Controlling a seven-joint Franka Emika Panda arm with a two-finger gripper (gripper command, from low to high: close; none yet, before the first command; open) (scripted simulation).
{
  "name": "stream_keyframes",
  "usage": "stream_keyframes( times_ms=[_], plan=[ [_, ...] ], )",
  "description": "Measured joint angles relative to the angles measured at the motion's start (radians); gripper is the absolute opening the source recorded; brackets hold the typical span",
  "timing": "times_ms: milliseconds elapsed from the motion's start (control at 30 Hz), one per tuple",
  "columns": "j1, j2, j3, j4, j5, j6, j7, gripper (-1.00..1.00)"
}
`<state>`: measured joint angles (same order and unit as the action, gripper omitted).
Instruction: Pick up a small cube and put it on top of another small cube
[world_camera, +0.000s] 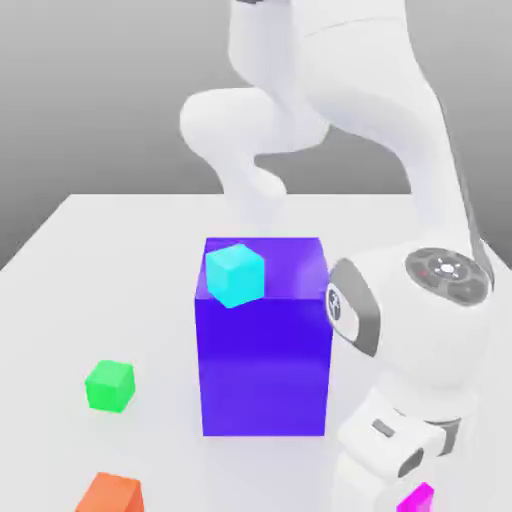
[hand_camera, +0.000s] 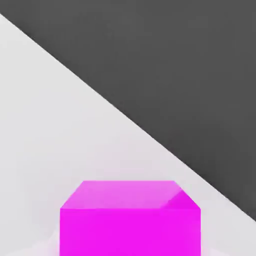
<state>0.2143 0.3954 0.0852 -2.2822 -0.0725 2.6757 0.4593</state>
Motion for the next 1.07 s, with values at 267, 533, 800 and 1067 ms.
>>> stream_keyframes(
  times_ms=[267,533,800,1067],
  plan=[
    [-0.173,-0.249,-0.080,-0.102,0.066,0.007,-0.153,-1.00],
    [-0.474,-0.490,-0.227,-0.335,0.101,0.020,-0.260,-1.00],
    [-0.595,-0.468,-0.309,-0.522,0.039,0.062,-0.183,-1.00],
    [-0.602,-0.303,-0.279,-0.519,0.146,0.215,-0.257,1.00]
  ],
)
